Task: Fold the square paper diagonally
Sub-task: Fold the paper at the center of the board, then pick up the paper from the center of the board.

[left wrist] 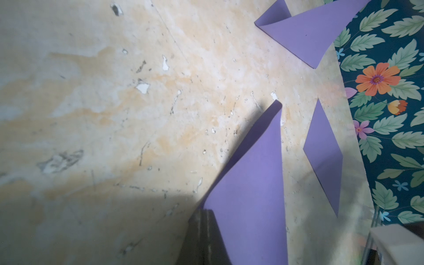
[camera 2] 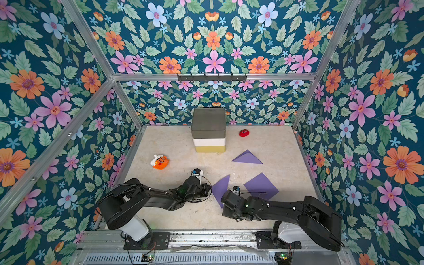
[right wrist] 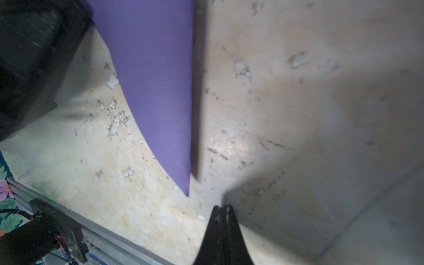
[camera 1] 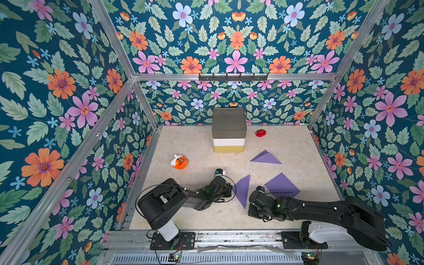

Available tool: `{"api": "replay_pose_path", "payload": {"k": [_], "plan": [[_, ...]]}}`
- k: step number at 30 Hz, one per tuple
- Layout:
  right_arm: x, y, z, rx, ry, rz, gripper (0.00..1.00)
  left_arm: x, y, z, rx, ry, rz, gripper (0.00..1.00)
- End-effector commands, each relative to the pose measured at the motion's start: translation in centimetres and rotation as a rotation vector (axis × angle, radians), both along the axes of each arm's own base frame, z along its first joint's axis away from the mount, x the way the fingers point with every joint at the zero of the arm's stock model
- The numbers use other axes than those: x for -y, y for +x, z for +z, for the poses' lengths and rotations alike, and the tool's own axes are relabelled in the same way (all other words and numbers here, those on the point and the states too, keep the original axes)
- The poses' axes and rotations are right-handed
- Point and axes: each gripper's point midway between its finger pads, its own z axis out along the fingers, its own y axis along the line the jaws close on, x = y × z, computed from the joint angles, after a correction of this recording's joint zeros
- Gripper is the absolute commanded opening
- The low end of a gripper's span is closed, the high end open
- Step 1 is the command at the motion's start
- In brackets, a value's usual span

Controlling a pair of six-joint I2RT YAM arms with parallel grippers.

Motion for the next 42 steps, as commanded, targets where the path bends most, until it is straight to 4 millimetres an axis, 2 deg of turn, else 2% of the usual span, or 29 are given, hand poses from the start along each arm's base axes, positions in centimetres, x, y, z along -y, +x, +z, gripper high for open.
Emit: {"api": "replay_pose_path", "payload": {"k": [1, 6, 10, 20, 33, 42], "plan": [[0.5, 1.2, 1.1, 0.048, 0.039, -0.044, 0.09, -6.9, -5.6, -7.1, -0.267, 0.339, -0.007, 0.00], [-0.1, 4.2, 3.2, 0.093, 0.232, -0.113, 0.23, -6.3, -5.7, -6.9, -0.257, 0.328, -0.031, 0.00], [-0.3, 6.2, 4.2, 0.137, 0.301, -0.128, 0.32, -6.0, -5.7, -6.8, -0.255, 0.323, -0.047, 0.00], [0.8, 9.0, 3.0, 0.142, 0.359, -0.194, 0.33, -5.7, -5.7, -6.6, -0.241, 0.329, -0.054, 0.00], [-1.8, 10.6, 1.0, 0.110, 0.405, -0.160, 0.26, -5.8, -5.6, -6.4, -0.234, 0.346, -0.051, 0.00], [-3.0, 11.0, 1.3, 0.131, 0.473, -0.127, 0.26, -5.7, -5.4, -6.2, -0.225, 0.355, -0.048, 0.00]]}}
